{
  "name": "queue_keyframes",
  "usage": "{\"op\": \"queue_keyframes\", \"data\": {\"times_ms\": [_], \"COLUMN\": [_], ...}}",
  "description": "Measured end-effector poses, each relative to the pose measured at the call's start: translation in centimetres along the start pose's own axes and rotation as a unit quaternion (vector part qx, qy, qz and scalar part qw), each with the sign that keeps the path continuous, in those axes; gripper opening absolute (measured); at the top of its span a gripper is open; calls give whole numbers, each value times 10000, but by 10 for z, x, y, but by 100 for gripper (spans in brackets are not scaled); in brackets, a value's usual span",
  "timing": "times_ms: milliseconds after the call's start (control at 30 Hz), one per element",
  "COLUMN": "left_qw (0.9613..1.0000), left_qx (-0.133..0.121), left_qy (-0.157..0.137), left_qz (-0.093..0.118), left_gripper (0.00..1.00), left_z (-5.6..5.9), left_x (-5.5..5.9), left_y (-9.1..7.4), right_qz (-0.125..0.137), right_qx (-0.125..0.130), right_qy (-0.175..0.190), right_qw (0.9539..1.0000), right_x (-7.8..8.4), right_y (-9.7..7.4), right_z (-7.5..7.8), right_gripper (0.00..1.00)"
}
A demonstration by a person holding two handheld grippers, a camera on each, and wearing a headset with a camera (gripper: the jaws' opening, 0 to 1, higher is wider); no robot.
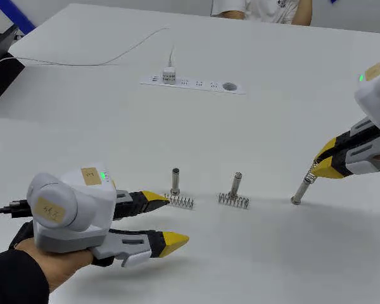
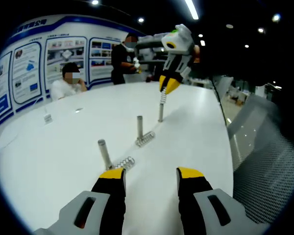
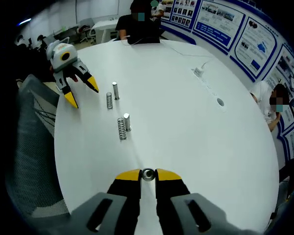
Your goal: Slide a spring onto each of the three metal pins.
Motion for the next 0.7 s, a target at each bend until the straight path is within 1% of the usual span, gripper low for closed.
{"op": "queue_keyframes", "data": {"times_ms": [233, 700], "left_qw": [10000, 10000], "left_qx": [5, 16], "left_qy": [-8, 0], "left_qz": [-4, -25], "left_gripper": [42, 41], "left_z": [0, 0], "left_x": [0, 1], "left_y": [0, 0], "right_qz": [-6, -120], "right_qx": [-28, -96], "right_qy": [81, 130], "right_qw": [10000, 9998], "right_x": [4, 11], "right_y": [11, 36], "right_z": [3, 1], "right_gripper": [12, 12]}}
Point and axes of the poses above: the centre of the closed fingertips' face, and the gripper's own axes: y roughly forward along the fingers, z roughly to its right, x roughly out of its underside, the point moved 8 cm from there along -y, roughly backward along the fingers, and after that the axes turned 10 degrees about -z, right-handed, at the moved point
